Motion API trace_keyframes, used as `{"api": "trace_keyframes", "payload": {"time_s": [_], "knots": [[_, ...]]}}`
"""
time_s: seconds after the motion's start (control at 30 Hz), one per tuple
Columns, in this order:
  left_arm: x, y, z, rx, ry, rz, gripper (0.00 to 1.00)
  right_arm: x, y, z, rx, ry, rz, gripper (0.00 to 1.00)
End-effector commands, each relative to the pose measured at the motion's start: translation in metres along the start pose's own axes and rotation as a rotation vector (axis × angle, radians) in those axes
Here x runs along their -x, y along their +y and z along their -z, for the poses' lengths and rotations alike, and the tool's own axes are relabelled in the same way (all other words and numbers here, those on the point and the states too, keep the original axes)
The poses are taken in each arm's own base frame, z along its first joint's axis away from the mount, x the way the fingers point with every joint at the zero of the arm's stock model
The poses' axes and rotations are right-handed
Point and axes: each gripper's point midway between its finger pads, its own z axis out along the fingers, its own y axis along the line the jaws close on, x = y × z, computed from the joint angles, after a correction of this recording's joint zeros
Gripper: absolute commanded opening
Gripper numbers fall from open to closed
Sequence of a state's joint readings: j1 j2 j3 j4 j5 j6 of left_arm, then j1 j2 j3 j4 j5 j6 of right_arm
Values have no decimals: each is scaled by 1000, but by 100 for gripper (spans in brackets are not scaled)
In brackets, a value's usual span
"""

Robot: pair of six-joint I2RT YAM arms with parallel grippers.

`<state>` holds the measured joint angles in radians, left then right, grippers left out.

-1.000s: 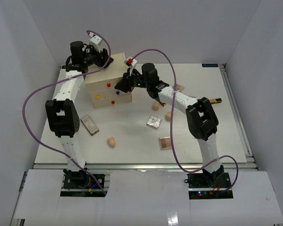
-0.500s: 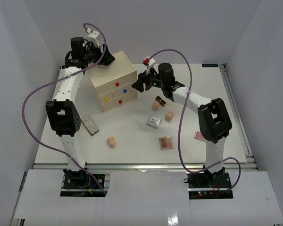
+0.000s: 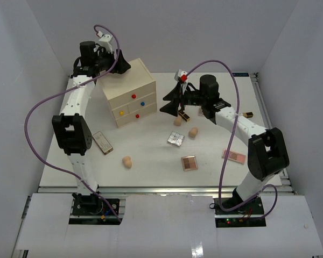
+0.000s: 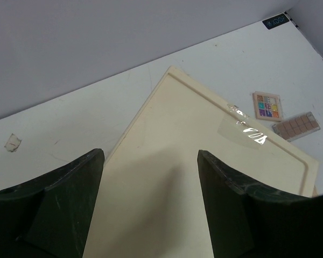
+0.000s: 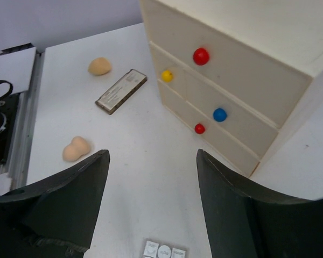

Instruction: Organize the makeup

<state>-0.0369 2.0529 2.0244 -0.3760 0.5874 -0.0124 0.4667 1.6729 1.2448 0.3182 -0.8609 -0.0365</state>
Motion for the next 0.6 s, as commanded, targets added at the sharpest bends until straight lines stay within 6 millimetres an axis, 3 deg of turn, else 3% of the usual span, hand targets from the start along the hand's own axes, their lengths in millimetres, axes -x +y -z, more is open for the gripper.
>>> {"api": "trace_keyframes", "payload": {"time_s": [0.0, 0.07, 0.17, 0.4, 0.5, 0.57], "knots": [[51, -21, 33, 2, -76, -12, 82, -4, 24, 4, 102, 2, -5, 73], [60, -13, 41, 59, -96, -41, 83, -8, 33, 8, 136, 20, -27, 73], [55, 3, 44, 111, -82, -45, 83, -15, 42, 13, 156, 47, -34, 73], [7, 43, 29, 207, 35, -85, 82, -20, 50, 22, 145, 75, -20, 74], [-3, 49, 20, 193, 63, -88, 81, -24, 55, 23, 160, 84, -42, 74], [-8, 65, 25, 203, 81, -72, 80, -28, 54, 25, 152, 91, -49, 75]]}}
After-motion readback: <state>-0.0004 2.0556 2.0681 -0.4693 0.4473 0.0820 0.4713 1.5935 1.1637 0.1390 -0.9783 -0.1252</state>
